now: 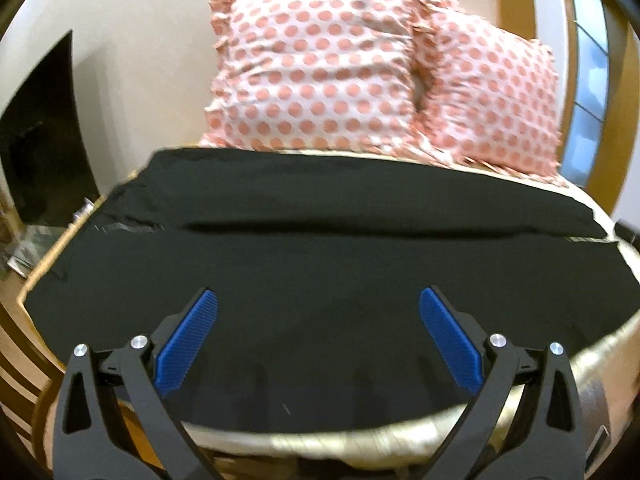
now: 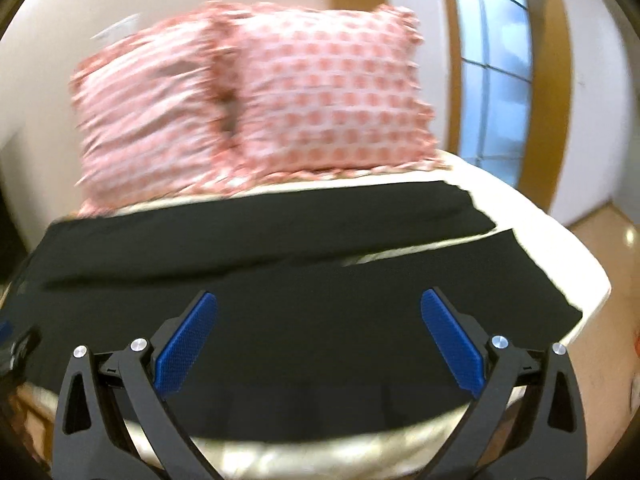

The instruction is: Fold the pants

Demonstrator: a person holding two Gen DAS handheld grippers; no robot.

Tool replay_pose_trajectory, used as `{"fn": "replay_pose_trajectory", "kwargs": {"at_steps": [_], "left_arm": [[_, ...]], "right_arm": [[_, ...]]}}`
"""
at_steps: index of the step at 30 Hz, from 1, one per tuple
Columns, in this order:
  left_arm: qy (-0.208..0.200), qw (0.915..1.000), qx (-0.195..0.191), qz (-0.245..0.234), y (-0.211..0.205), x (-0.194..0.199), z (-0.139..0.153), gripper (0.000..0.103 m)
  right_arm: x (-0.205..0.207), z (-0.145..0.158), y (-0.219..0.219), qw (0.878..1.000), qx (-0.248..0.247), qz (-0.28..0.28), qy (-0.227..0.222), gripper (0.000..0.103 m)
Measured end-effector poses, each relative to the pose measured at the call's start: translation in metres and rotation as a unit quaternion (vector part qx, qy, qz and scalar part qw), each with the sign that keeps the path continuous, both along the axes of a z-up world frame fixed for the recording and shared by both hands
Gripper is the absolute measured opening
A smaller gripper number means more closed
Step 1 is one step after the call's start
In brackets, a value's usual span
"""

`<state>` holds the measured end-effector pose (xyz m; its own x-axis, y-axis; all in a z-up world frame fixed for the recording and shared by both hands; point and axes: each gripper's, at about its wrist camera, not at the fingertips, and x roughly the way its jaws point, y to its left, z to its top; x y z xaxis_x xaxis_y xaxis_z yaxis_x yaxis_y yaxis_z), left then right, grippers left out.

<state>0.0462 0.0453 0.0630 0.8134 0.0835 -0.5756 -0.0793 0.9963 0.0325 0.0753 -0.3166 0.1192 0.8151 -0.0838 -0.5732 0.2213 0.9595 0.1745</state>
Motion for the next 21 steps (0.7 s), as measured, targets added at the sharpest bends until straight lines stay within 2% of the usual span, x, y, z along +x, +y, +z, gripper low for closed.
{"fn": "replay_pose_trajectory", "kwargs": {"at_steps": [3, 8, 12, 14, 15, 18, 21], "left_arm": [[-0.006, 0.9995, 0.016, 0.026, 0.008, 0.022, 0.005, 0.101], [0.001, 0.9992, -0.001, 0.041, 0.024, 0.058, 0.005, 0.101], [0.015, 0.9987, -0.028, 0.039, 0.035, 0.082, -0.004, 0.101], [0.024, 0.9981, -0.037, 0.043, 0.039, 0.092, -0.011, 0.101], [0.026, 0.998, -0.039, 0.043, 0.04, 0.095, -0.014, 0.101], [0.032, 0.998, -0.041, 0.037, 0.04, 0.103, -0.022, 0.101], [0.049, 0.997, -0.056, 0.019, 0.04, 0.109, -0.027, 0.101]], "right_arm": [[0.061, 0.006, -0.034, 0.998, -0.006, -0.051, 0.029, 0.102], [0.163, -0.008, -0.084, 0.987, -0.003, -0.125, 0.102, 0.101], [0.239, -0.038, -0.121, 0.968, 0.027, -0.179, 0.172, 0.087], [0.266, -0.051, -0.133, 0.959, 0.032, -0.204, 0.196, 0.082], [0.281, -0.059, -0.142, 0.952, 0.036, -0.219, 0.211, 0.076], [0.306, -0.082, -0.155, 0.934, 0.047, -0.252, 0.247, 0.067], [0.319, -0.099, -0.162, 0.924, 0.045, -0.268, 0.269, 0.064]]}}
